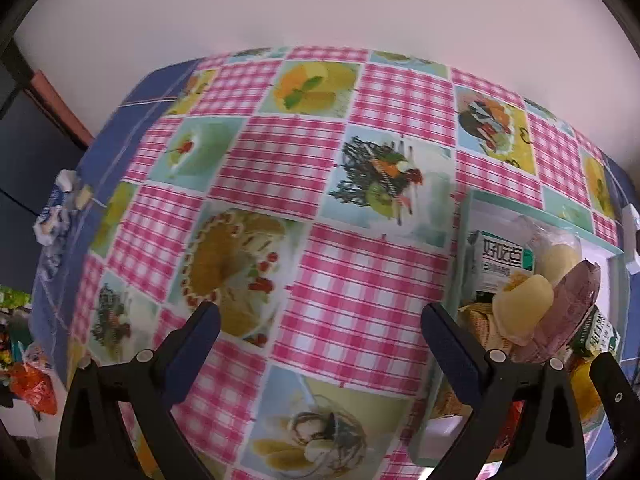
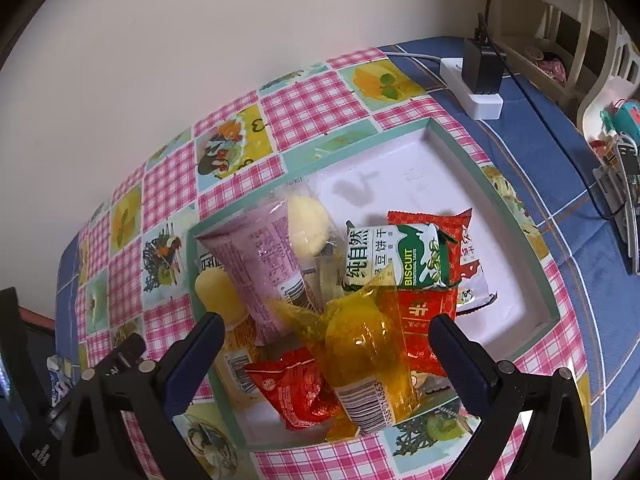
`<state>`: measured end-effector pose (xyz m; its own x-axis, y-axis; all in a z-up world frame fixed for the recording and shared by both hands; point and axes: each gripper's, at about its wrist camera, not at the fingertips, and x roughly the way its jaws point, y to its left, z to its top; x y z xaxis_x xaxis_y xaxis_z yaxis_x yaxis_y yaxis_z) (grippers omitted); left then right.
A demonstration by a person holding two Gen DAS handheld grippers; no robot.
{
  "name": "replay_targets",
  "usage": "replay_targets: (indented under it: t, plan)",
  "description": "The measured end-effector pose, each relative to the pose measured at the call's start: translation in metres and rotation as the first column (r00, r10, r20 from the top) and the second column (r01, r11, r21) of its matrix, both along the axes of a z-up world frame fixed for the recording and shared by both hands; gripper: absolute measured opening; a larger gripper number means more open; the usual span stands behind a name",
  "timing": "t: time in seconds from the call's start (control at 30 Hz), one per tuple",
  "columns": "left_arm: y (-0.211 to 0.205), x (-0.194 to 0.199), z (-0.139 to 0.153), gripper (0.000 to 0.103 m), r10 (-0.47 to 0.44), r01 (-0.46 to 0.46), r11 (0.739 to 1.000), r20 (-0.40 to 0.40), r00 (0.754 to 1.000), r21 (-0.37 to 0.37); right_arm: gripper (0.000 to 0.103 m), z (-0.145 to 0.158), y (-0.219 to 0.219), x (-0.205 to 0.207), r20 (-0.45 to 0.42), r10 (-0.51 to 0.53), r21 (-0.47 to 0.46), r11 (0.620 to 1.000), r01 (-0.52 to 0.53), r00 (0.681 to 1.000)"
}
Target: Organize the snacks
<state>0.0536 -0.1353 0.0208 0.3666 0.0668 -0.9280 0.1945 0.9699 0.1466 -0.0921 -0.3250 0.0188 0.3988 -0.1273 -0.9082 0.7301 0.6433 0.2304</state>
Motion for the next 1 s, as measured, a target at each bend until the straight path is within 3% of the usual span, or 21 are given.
replay_targets:
  t: [0.63,1.0]
  plan:
    - [0.072,-0.033,0.005,0.100,0.042,-0.042,0.999,-0.051,0.998,0.013,0.103,0.001,0.063,-0.033,0.002,0.105,-0.080,0.991,-0.105,0.994]
    - [0.097,-0.069,0.008,0.100,0.000,0.001,1.000,-0.012,1.000,0.030,0.103,-0.014,0.096,-0.051,-0.028,0.172,-0.077,0.982,-0.174,0.985]
